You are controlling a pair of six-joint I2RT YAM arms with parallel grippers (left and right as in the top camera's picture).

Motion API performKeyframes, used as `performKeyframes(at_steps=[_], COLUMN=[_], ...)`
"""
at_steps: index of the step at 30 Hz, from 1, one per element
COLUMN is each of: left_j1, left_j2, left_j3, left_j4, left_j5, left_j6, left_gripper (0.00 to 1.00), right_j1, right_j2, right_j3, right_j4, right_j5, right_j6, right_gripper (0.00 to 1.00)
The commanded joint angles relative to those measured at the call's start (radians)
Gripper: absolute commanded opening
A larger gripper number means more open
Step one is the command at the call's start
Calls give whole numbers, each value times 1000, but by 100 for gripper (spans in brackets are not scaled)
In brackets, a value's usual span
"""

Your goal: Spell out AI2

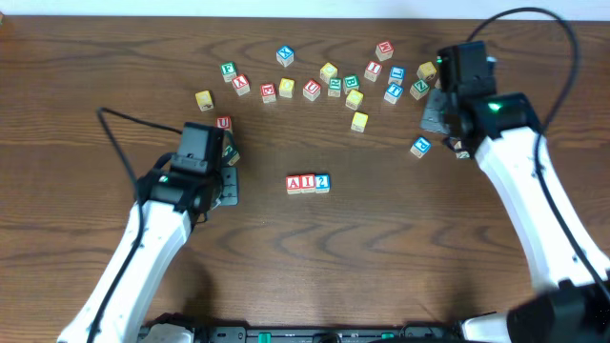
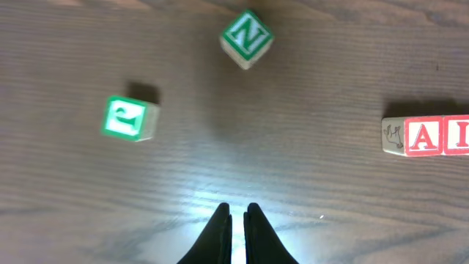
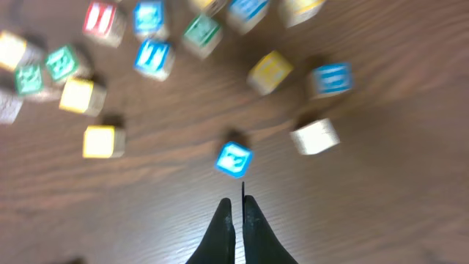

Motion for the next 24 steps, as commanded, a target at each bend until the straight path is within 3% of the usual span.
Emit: performKeyframes(at_steps=[1,14,24], left_j1=[18,18,18], left_j2=[-68,-84,-84], left_j3=[26,26,26], left_j4=[-29,-39,-39], left_j5=[-34,-29,-30], left_j6=[6,2,2], left_gripper=[9,8,8], right_j1=[3,170,325], right_j2=[56,131,131], right_j3=[-3,-3,-3], right_j4=[18,-4,-132], right_j5=[-163,-240,-231], right_j6=[-59,-84,-64], right_gripper=[1,1,1])
